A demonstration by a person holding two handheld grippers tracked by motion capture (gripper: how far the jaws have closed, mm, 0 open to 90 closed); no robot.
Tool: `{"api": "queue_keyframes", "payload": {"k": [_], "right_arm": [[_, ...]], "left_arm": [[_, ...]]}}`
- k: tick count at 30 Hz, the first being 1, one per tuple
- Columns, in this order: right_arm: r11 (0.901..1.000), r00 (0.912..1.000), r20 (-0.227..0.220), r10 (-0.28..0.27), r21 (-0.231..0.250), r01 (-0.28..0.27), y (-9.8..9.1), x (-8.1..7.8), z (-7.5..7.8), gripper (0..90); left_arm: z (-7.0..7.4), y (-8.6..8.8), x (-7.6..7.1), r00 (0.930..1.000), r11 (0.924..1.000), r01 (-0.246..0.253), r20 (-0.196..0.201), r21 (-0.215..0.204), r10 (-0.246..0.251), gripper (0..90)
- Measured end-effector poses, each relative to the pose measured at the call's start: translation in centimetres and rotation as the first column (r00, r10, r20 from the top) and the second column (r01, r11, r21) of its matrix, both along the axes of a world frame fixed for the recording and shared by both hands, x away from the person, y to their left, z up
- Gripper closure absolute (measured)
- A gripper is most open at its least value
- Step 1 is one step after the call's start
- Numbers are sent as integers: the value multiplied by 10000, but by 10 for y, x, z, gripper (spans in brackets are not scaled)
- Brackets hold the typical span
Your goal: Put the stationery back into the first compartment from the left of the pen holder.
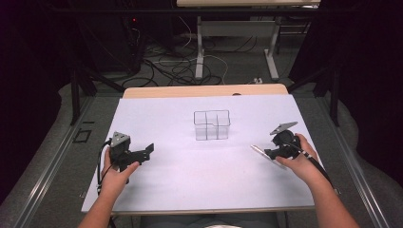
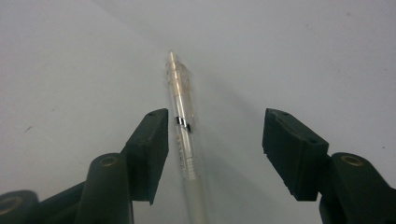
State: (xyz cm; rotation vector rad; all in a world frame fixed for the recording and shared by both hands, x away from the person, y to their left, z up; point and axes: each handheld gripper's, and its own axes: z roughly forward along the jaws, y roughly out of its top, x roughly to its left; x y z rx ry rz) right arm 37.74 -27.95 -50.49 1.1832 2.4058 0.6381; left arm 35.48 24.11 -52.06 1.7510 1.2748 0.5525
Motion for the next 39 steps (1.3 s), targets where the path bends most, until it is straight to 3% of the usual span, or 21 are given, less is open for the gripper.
{"api": "queue_keyframes", "payload": {"k": [3, 5, 6, 8, 11, 12, 13, 14, 16, 17, 22, 23, 24, 25, 26, 27, 28, 30, 31, 34, 39], "right_arm": [[9997, 9994, -218, 253, -35, -254, 0, 0, -3, 470], [9987, 9981, -509, 347, -345, -365, 0, 0, -2, 517], [9989, 9984, -392, 417, -209, -425, 1, 1, -7, 538], [9970, 9967, -661, 466, -588, -505, 1, 0, -6, 570], [9957, 9931, -1018, 577, -662, -647, 3, 0, -8, 608], [9978, 9924, -1152, 442, -437, -495, 4, -2, -9, 619], [9972, 9930, -930, 726, -128, -741, 4, -1, -13, 631], [9929, 9879, -1358, 754, -815, -870, 4, -1, -8, 635], [9929, 9857, -1429, 892, -650, -992, 5, -1, -10, 638], [9921, 9817, -1685, 890, -720, -1023, 5, -1, -10, 649], [9913, 9830, -1750, 562, -1076, -758, 2, -1, -12, 669], [9941, 9796, -1900, 659, -722, -809, 1, -1, -13, 671], [9955, 9837, -1680, 639, -580, -746, 1, 0, -16, 672], [9953, 9851, -1672, 391, -809, -533, 1, -1, -16, 678], [9918, 9803, -1927, 432, -1099, -653, -1, 0, -14, 684], [9943, 9832, -1763, 474, -861, -634, -1, 0, -18, 689], [9957, 9808, -1901, 433, -719, -579, 0, -1, -18, 691], [9912, 9754, -2149, 496, -1095, -745, -1, 0, -16, 699], [9935, 9703, -2324, 670, -744, -864, -1, 1, -18, 703], [9882, 9744, -2168, 596, -1253, -883, 0, 2, -21, 726], [9869, 9710, -2271, 742, -1233, -1043, 3, 1, -21, 782]], "left_arm": [[0, 1, 0, 10000, 10000, 14, -20, 28, -14, 7], [0, 1, -1, 10000, 10000, -2, -46, 34, 2, 7], [0, 1, -1, 10000, 10000, -9, -49, 35, 9, 7], [0, 1, -1, 10000, 10000, -20, -51, 21, 21, 7], [0, 2, -1, 10000, 10000, -38, -55, 22, 38, 8], [0, 2, -1, 10000, 10000, -36, -59, 26, 36, 7], [0, 2, -1, 10000, 10000, -27, -60, 41, 27, 7], [0, 1, -1, 10000, 10000, -12, -62, 49, 13, 7], [-1, 1, -1, 10000, 10000, 1, -54, 48, -1, 9], [0, 0, -1, 10000, 10000, 12, -72, 53, -12, 11], [-1, 0, 0, 10000, 10000, 25, -51, 53, -25, 11], [-1, 0, 0, 10000, 10000, 33, -60, 70, -33, 11], [-1, 0, 0, 10000, 10000, 34, -63, 71, -34, 11], [-1, 0, 0, 10000, 10000, 36, -65, 66, -35, 11], [-1, 0, 0, 10000, 10000, 33, -61, 65, -32, 11], [-1, 0, 0, 10000, 10000, 39, -64, 67, -38, 11], [-1, 0, 0, 10000, 10000, 37, -63, 64, -37, 11], [-1, 0, 0, 10000, 10000, 37, -72, 60, -36, 11], [-1, 0, 0, 10000, 10000, 31, -76, 56, -30, 11], [-1, 0, 0, 10000, 10000, 43, -73, 56, -42, 11], [-1, -1, 0, 10000, 10000, 39, -59, -21, -39, 11]]}}
